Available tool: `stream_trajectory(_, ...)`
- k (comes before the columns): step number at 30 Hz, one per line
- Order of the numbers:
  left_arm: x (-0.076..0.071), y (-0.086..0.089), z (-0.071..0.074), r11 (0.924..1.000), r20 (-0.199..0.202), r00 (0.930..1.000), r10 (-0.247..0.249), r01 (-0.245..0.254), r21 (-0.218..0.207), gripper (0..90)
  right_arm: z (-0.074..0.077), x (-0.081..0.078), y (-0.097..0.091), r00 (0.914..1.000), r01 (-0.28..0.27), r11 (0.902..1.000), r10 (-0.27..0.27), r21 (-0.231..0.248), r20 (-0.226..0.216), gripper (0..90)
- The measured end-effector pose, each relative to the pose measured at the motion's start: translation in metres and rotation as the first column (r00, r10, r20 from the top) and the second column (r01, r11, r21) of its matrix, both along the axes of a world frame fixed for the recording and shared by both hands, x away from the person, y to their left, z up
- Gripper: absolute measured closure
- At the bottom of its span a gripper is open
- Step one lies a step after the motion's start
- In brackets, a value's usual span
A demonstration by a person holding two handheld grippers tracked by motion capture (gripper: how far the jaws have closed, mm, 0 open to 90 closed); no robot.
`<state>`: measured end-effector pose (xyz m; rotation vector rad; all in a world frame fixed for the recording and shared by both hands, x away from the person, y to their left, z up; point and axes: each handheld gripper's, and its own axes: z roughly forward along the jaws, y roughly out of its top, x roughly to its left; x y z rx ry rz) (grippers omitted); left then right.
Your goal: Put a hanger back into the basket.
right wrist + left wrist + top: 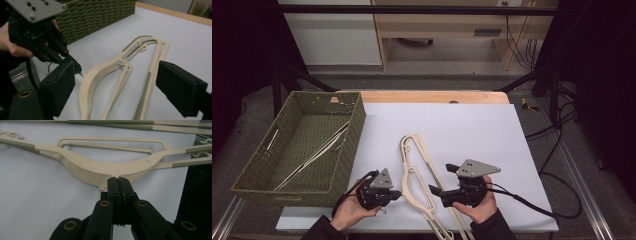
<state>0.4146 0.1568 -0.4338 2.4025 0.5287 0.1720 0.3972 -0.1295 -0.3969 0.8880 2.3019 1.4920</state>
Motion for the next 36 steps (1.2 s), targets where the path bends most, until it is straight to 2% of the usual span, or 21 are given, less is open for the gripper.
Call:
stream_trajectory(5,-0.001,-0.001,0.004,1.0000,0.000,1.0000,0.004,-0.004,0.001,88.8,-0.005,-0.001,0.012,0.9991,-0.023,0.9997,0.023,-0.012,-0.035,19.2)
stream_trajectory(6,-0.002,-0.003,0.006,1.0000,0.000,1.0000,0.008,-0.008,0.001,88.8,-0.010,-0.002,0.018,0.9984,-0.034,0.9987,0.033,-0.038,-0.046,19.4)
stream_trajectory(7,-0.002,-0.003,0.006,1.0000,0.000,1.0000,0.008,-0.008,0.001,88.8,-0.010,-0.002,0.018,0.9984,-0.034,0.9987,0.033,-0.038,-0.046,19.4)
stream_trajectory(8,-0.004,-0.005,0.009,0.9999,0.003,1.0000,0.007,-0.008,0.013,88.8,-0.013,-0.002,0.023,0.9979,-0.045,0.9974,0.042,-0.057,-0.050,19.6)
stream_trajectory(11,-0.004,-0.007,0.012,0.9998,0.006,0.9999,0.008,-0.008,0.020,88.8,-0.017,-0.003,0.030,0.9967,-0.059,0.9959,0.055,-0.069,-0.060,20.5)
stream_trajectory(14,-0.004,-0.012,0.026,0.9997,0.016,0.9998,0.010,-0.010,0.024,88.8,-0.020,-0.003,0.033,0.9962,-0.068,0.9941,0.063,-0.085,-0.061,22.7)
stream_trajectory(17,-0.006,-0.017,0.034,0.9993,0.025,0.9996,0.013,-0.014,0.034,88.8,-0.022,-0.005,0.037,0.9953,-0.079,0.9923,0.073,-0.096,-0.064,24.3)
stream_trajectory(18,-0.007,-0.017,0.036,0.9995,0.026,0.9995,0.016,-0.016,0.026,88.8,-0.023,-0.005,0.039,0.9947,-0.083,0.9914,0.076,-0.101,-0.069,25.3)
stream_trajectory(25,-0.008,-0.017,0.038,0.9995,0.031,0.9991,0.031,-0.031,-0.005,88.8,-0.033,-0.006,0.048,0.9926,-0.096,0.9869,0.085,-0.129,-0.087,30.9)
stream_trajectory(29,-0.007,-0.017,0.037,0.9994,0.027,0.9991,0.033,-0.033,-0.008,88.8,-0.037,-0.007,0.052,0.9914,-0.103,0.9844,0.089,-0.143,-0.096,34.2)
stream_trajectory(32,-0.007,-0.017,0.037,0.9991,0.025,0.9989,0.040,-0.039,-0.013,88.8,-0.042,-0.006,0.054,0.9904,-0.106,0.9796,0.089,-0.170,-0.106,41.7)
stream_trajectory(36,-0.008,-0.017,0.037,0.9989,0.027,0.9987,0.043,-0.042,-0.020,88.8,-0.046,-0.006,0.056,0.9904,-0.106,0.9779,0.088,-0.180,-0.107,49.6)
